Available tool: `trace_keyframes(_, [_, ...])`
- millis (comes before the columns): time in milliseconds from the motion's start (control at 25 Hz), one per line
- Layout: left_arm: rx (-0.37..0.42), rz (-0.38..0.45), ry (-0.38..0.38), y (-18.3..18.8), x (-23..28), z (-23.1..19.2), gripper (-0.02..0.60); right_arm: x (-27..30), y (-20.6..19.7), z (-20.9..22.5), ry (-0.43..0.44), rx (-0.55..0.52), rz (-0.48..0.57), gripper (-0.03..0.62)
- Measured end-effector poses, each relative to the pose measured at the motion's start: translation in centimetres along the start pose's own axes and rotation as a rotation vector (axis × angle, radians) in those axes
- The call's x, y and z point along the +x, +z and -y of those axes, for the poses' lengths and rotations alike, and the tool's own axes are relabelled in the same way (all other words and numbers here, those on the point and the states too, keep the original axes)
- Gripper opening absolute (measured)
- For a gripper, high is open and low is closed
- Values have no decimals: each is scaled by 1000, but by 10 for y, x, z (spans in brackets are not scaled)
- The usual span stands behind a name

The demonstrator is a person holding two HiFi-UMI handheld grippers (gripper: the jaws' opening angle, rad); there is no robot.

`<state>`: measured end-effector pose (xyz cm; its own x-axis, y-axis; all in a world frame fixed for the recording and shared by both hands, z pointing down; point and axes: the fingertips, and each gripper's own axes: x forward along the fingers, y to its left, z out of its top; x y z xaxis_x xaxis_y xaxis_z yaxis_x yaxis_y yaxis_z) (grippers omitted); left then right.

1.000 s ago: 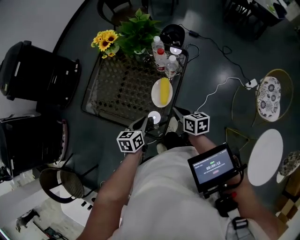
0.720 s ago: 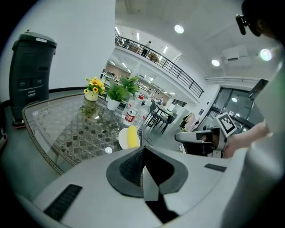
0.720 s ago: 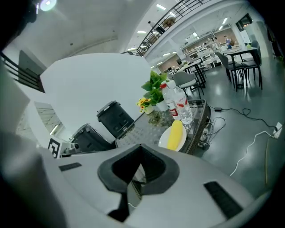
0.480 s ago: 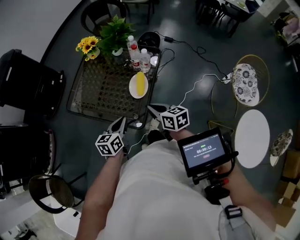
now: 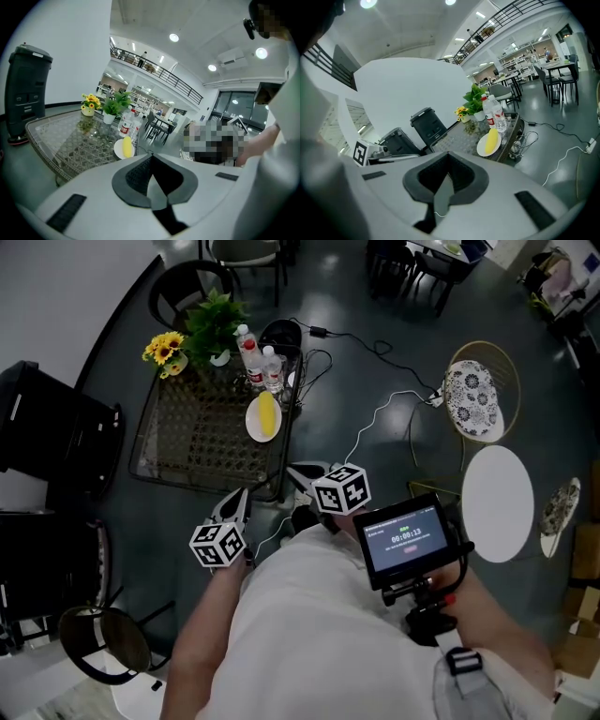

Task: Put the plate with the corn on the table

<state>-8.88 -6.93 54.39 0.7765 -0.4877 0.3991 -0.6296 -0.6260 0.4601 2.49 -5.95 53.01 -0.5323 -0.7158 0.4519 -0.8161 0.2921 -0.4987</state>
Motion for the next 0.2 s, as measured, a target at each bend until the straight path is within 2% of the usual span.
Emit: trace_keyframes(200, [18,10,-1,-16,-33,33,8,-36,-21,-29,12,-12,17,6])
